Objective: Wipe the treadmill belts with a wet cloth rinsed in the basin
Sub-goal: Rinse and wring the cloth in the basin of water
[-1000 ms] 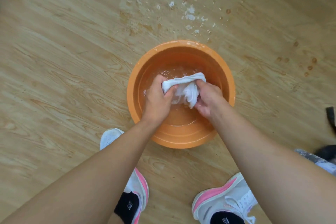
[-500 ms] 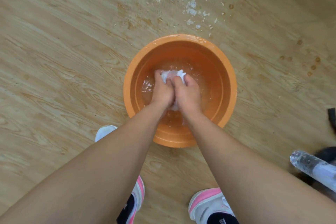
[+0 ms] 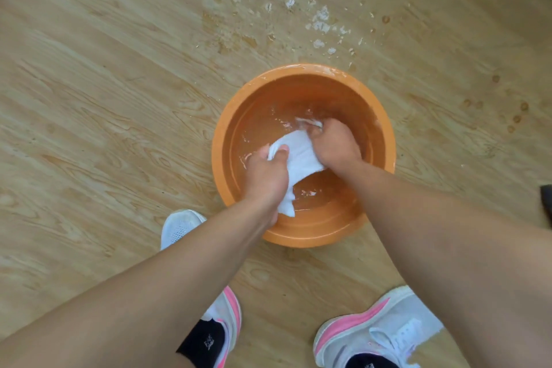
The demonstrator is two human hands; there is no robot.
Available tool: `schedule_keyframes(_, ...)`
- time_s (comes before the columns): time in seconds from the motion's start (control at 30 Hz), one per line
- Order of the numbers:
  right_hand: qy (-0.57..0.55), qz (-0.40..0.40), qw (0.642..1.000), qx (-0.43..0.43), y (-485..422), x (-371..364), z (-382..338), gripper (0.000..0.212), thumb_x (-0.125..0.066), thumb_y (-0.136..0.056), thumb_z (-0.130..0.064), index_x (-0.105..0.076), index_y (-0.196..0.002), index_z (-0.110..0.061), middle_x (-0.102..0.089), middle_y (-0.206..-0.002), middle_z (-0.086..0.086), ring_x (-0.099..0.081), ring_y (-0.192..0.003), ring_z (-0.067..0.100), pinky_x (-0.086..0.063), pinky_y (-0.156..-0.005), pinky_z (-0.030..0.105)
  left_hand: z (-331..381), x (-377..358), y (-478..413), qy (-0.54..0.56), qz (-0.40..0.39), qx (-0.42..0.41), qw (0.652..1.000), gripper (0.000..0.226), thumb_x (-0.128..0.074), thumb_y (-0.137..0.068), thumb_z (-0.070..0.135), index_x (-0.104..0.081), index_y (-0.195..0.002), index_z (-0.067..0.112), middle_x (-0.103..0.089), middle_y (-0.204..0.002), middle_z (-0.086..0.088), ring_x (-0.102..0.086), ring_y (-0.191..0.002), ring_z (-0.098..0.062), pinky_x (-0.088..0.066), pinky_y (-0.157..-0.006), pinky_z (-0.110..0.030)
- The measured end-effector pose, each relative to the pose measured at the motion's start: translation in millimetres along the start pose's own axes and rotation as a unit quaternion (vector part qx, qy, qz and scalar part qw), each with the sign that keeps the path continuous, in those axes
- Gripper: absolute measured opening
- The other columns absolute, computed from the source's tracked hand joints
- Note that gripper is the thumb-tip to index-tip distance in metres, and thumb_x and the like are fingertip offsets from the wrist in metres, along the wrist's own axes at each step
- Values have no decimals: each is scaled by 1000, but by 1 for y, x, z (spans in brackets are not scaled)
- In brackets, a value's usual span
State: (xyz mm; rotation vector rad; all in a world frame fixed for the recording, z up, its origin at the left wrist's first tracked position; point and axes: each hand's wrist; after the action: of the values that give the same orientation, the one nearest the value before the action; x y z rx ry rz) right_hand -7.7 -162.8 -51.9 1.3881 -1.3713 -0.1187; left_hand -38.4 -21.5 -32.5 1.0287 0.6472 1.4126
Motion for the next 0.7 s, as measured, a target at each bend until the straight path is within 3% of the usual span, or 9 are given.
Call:
schedule_keyframes(0.1,11,23,1000,14,2,3,11,34,-46,-105,-18,-57,-137,-15,-70,-126,19,-64,-118,41,-49,-93,42,10,6,-1,-43,42,-65,996,21,-44,-111,32,-53,-126,20,-57,-99,3,-61,-84,-18,-58,-57,-21)
schedule_keyframes(0.17,-48,26,998,24,11,-1,10,34,-43,-101,-15,-60,-130,-21,-71,-114,10,-65,-107,35,-49,-87,40,15,2,-12,-58,26,-52,997,26,-36,-114,29,-50,-135,24,-56,-107,3,-56,-81,-13,-44,-41,-13)
schedule_keyframes(0.23,-122,10,992,32,20,-10,10,23,-46,-93,-23,-65,-104,-15,-66,-91,0,-61,-85,23,-48,-78,40,21,-5,-22,-78,2,-22,997,36,-32,-113,39,-52,-138,23,-57,-121,6,-61,-103,-19,-48,-56,-11)
schedule_keyframes(0.27,-147,-6,989,33,25,-15,7,21,-49,-93,-26,-63,-96,-10,-62,-83,-1,-56,-77,19,-45,-72,38,24,-8,-26,-74,-18,-1,997,48,-31,-109,53,-56,-136,24,-60,-126,7,-62,-115,-22,-51,-78,-15)
schedule_keyframes(0.3,-161,-24,986,31,29,-18,2,20,-53,-96,-27,-60,-92,-8,-59,-79,-2,-52,-71,15,-41,-67,35,23,-13,-32,-66,-44,24,997,62,-29,-102,68,-62,-131,24,-67,-125,3,-66,-116,-25,-55,-92,-30)
schedule_keyframes(0.37,-166,-29,985,35,30,-24,-7,18,-56,-101,-27,-54,-88,-14,-59,-79,-4,-53,-69,13,-38,-63,31,20,-19,-37,-30,-70,65,995,72,-26,-98,77,-69,-111,22,-75,-93,-8,-75,-84,-28,-63,-68,-43)
schedule_keyframes(0.43,-140,-7,989,40,20,-26,-11,16,-54,-105,-32,-55,-93,-21,-65,-90,-2,-59,-81,19,-43,-71,33,24,-21,-31,-28,-87,87,992,71,-26,-102,73,-70,-107,17,-72,-82,-10,-71,-72,-26,-56,-52,-33)
schedule_keyframes(0.53,-116,8,993,38,1,-19,-19,22,-52,-104,-31,-64,-89,-22,-72,-90,2,-66,-89,30,-54,-80,40,32,-18,-12,-68,-35,39,996,64,-32,-102,68,-68,-113,17,-75,-109,-15,-74,-94,-35,-63,-70,-45)
schedule_keyframes(0.7,-29,-55,995,79,-15,-7,-27,29,-52,-89,-41,-73,-99,-24,-78,-99,-2,-71,-98,25,-58,-90,41,29,-6,18,-1,17,-18,1000,46,-49,-102,57,-62,-81,19,-66,-75,-3,-58,-59,-24,-62,-57,-57)
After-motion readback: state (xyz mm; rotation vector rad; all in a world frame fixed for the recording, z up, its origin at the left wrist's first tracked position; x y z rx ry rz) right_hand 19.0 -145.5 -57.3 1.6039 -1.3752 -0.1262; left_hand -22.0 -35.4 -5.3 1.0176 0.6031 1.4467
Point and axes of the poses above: each hand's wrist, its own y-axis away from the middle knuckle, its own x-axis out of the back of the hand, z = x × y
